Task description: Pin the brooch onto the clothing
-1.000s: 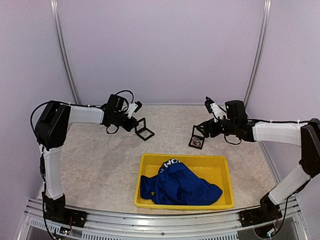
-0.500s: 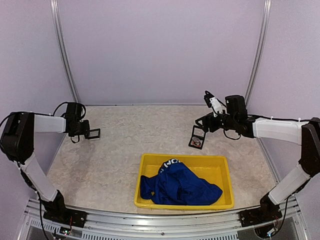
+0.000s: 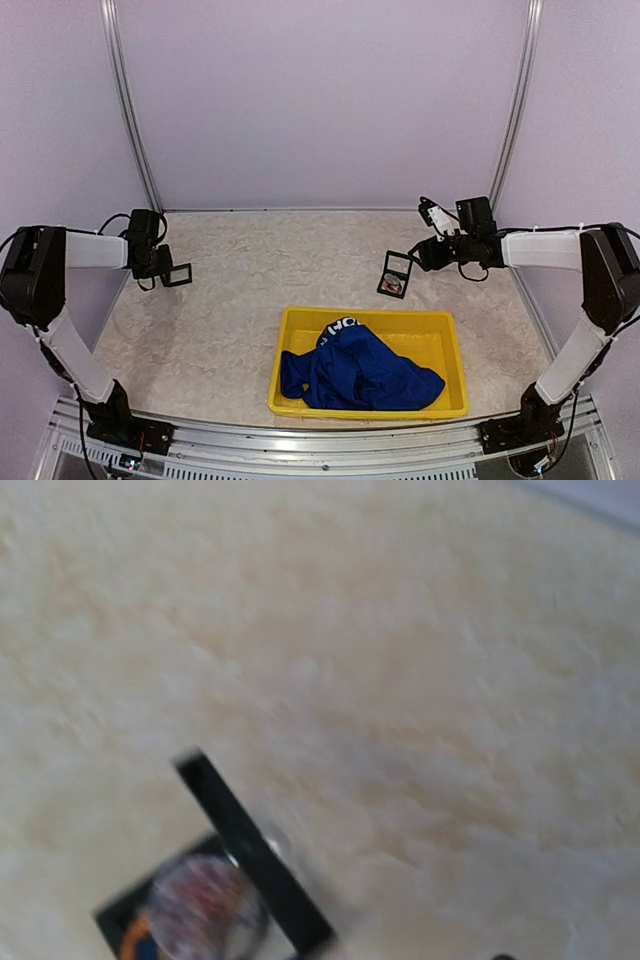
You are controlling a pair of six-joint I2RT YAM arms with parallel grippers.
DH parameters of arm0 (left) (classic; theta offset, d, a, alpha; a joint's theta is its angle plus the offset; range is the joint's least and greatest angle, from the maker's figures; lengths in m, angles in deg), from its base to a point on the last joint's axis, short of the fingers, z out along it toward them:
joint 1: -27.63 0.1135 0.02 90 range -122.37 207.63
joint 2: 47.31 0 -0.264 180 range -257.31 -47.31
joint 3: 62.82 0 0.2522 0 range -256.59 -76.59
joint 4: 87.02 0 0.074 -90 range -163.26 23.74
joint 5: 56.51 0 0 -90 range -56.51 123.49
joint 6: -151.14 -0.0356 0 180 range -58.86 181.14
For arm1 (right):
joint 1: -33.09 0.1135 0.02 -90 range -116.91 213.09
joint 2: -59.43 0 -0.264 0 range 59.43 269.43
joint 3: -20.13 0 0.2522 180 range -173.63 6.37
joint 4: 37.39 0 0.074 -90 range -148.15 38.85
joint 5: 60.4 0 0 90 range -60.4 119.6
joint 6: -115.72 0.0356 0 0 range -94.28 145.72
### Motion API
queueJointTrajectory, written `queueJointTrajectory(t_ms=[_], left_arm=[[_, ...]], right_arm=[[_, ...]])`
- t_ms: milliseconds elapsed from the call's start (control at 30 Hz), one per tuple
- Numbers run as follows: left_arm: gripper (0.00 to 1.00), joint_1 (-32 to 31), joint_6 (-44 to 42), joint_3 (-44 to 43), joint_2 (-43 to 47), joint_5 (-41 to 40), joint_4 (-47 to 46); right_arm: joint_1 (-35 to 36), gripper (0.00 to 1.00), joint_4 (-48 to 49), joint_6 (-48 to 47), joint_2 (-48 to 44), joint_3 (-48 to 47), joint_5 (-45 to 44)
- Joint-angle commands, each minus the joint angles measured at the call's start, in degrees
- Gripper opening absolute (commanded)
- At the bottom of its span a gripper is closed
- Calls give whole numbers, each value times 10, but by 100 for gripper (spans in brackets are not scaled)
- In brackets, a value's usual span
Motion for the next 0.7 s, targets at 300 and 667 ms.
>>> queueJointTrajectory(t_ms=[300, 667], left_arm=[[73, -8, 7, 16, 60, -33, -28], [79, -77, -34, -2, 118, -77, -25]], right_arm=[[-32, 60, -15, -92, 86, -44, 87], [-32, 34, -28, -103, 142, -92, 122]])
